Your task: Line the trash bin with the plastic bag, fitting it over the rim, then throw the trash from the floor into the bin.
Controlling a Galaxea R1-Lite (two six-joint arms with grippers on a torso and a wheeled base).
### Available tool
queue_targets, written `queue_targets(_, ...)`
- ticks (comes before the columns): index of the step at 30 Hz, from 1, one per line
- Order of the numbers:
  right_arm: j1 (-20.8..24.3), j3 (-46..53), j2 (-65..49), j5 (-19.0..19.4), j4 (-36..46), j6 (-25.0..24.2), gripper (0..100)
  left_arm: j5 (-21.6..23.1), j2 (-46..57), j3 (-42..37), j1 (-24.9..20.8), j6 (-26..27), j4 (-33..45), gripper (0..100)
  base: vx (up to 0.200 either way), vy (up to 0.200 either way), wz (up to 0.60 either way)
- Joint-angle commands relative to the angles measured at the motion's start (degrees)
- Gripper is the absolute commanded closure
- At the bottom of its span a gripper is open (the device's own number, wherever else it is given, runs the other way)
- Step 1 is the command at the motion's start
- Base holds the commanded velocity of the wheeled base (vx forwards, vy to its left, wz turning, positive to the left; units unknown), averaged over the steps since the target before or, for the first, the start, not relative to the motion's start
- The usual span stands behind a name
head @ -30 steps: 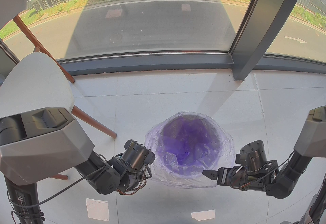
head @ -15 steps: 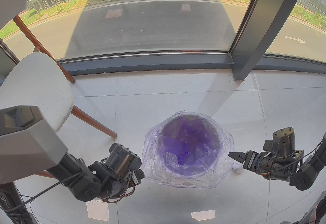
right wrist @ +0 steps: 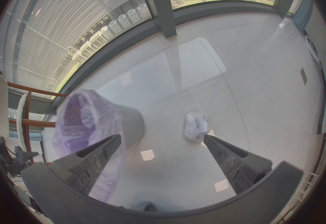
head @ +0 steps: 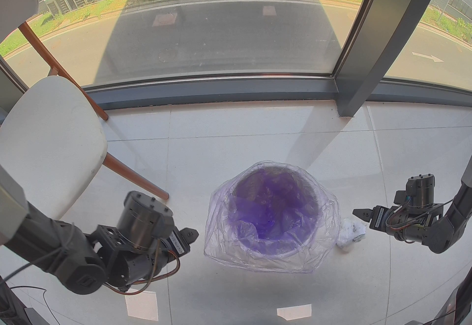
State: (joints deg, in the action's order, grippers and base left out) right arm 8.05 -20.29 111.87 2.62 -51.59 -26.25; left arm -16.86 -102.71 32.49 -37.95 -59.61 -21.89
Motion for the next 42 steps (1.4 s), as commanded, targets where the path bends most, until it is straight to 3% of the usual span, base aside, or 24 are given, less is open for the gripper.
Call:
queue_targets(1,-7.5,-4.6,8.1,2.0,-1.2,6.3,0,0.2,14.5,-0.3,0.3,-2.7,0.0,0,-0.200,0.000,0.00)
queue_targets(5,-9.2,-9.2,12.0,2.0,-1.2,7.4,0,0.1,19.9,-4.0,0.3,-3.3,-0.1,0,-0.200,0.000,0.00)
queue_targets(11,-9.5,-16.0,18.6,1.6,-1.2,12.9,0,-0.3,21.8,-6.6,2.9,1.5,-0.2,0,-0.200,0.000,0.00)
queue_targets(14,-9.1,-20.8,22.6,1.3,-0.6,15.3,0,-0.2,25.2,-3.6,4.2,4.1,-2.0,0,-0.200,0.000,0.00)
queue_targets(20,-8.9,-27.7,28.1,1.2,-0.3,15.3,0,-0.5,25.4,1.7,8.2,5.9,-8.6,0,-0.067,0.000,0.00)
queue_targets(35,-9.9,-45.3,34.3,0.9,14.3,15.3,0,0.2,29.8,4.2,8.5,7.0,-8.6,0,0.000,0.000,0.00)
queue_targets(42,-10.2,-53.9,36.3,0.9,22.9,15.2,0,0.7,30.6,3.8,8.4,10.3,-8.7,0,0.000,0.000,0.00)
